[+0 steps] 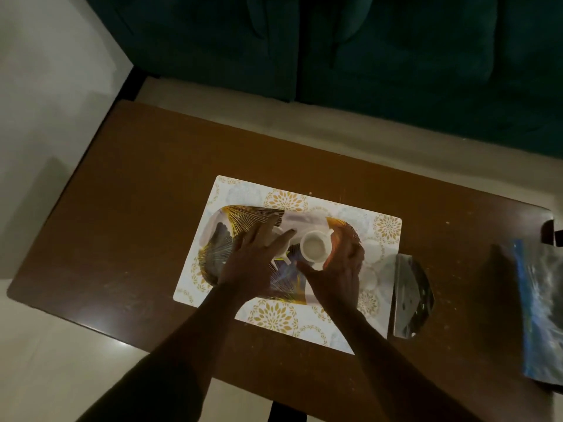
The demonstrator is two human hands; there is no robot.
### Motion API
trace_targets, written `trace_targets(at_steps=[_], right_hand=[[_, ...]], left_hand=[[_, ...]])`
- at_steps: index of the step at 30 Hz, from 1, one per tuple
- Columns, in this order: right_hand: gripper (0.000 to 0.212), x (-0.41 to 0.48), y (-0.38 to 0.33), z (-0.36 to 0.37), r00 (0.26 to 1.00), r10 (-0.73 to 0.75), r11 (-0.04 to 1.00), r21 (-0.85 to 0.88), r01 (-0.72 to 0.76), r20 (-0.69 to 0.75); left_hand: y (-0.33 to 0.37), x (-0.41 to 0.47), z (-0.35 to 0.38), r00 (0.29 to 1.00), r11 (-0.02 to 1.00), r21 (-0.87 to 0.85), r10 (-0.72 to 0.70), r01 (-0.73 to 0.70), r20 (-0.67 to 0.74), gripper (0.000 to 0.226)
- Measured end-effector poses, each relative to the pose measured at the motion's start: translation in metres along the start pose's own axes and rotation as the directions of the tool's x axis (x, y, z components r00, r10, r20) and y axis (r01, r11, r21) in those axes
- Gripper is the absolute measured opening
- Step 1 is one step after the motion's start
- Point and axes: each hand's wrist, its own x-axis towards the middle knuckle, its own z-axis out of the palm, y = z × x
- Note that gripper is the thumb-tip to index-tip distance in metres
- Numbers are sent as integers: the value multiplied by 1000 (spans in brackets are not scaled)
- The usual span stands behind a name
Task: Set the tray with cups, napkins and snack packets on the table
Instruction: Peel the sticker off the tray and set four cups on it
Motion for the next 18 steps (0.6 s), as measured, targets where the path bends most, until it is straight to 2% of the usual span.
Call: trace_targets(at_steps=[2, 4, 7, 9, 10, 12, 18], right_hand=[[93, 7, -6, 7, 999, 35, 999, 15, -36, 37], [80, 12, -9, 12, 995, 57, 998, -23, -55, 82], [66, 15, -6, 12, 993, -14, 996, -85, 24, 116], [66, 14, -2, 10, 991, -55, 995, -75, 65, 126], [67, 11, -1, 10, 990, -69, 995, -58, 76, 125], [66, 8, -1, 11, 990, -101, 994, -27, 104, 96], [58, 20, -6, 16, 991, -116, 993, -3, 117, 62]], left_hand=[[-4, 6, 0, 999, 999, -29, 26, -25, 28, 82], [-6, 8, 1, 999, 994, -112, -21, 18, -28, 75], [-4, 10, 3, 953, 949, -235, -253, 210, -168, 57], [-2, 12, 2, 881, 862, -379, -430, 337, -196, 61], [-1, 13, 3, 860, 825, -438, -473, 357, -190, 64], [0, 16, 4, 863, 795, -502, -476, 341, -168, 69], [8, 26, 4, 877, 782, -541, -455, 309, -156, 70]])
